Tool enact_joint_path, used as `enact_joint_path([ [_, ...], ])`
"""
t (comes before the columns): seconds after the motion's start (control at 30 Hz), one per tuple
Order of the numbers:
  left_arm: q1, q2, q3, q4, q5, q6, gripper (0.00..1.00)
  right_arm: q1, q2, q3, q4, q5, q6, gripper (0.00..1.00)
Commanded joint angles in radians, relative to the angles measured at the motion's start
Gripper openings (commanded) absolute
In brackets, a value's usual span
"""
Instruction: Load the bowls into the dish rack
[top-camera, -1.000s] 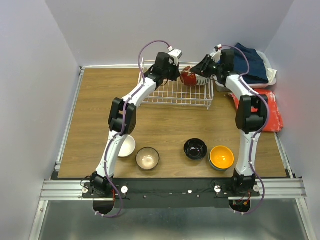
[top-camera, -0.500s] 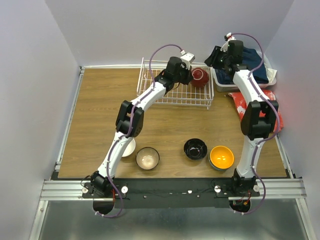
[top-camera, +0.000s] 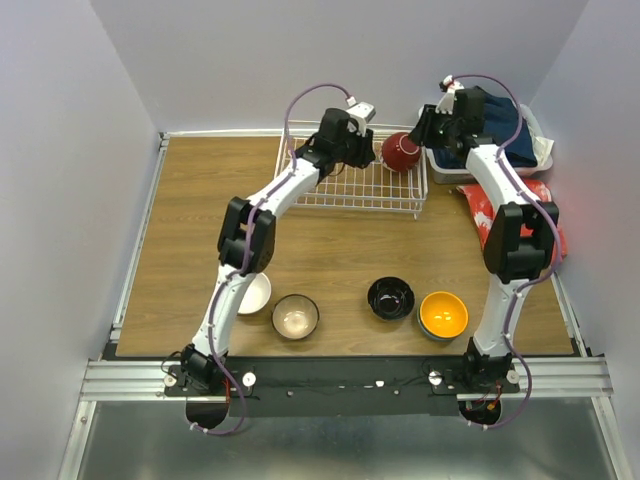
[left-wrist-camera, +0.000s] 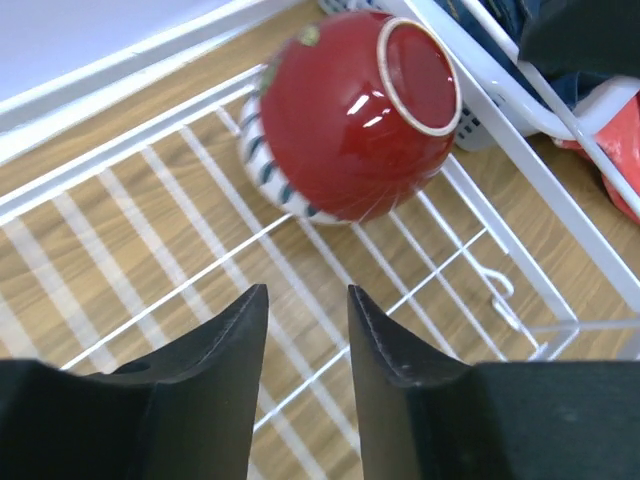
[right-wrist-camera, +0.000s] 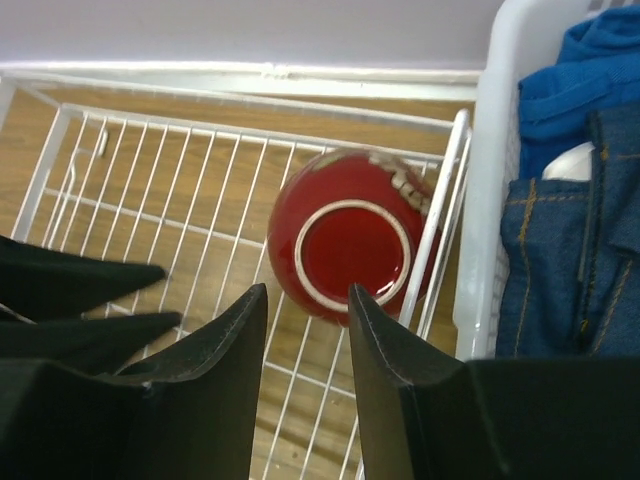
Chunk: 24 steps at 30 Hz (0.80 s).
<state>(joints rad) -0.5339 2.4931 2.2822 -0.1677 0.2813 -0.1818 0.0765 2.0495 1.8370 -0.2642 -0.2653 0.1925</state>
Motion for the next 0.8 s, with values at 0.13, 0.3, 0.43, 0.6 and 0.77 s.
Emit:
enact_joint_path([
  [0.13, 0.097, -0.512, -0.363, 0.009, -0.036, 0.128, 0.68, -0.006, -0.221, -0.181, -0.064, -0.204, -0.238, 0.47],
  [0.3, 0.126, -0.693, -0.475, -0.156, -0.042, 0.212, 0.75, -0.006, -0.426, -0.347, -0.212, -0.405, -0.500, 0.52],
  [0.43, 0.129, -0.816, -0.666, -0.257, -0.100, 0.280, 0.75, 0.045, -0.566, -0.449, -0.398, -0.456, -0.752, 0.56],
  [0.6, 0.137, -0.976, -0.943, -0.202, -0.238, 0.279, 0.76, 0.224, -0.712, -0.626, -0.544, -0.356, -1.010, 0.57],
  [0.77, 0.161, -1.048, -1.119, -0.208, -0.254, 0.225, 0.76, 0.425, -0.791, -0.726, -0.604, -0.244, -1.018, 0.56],
])
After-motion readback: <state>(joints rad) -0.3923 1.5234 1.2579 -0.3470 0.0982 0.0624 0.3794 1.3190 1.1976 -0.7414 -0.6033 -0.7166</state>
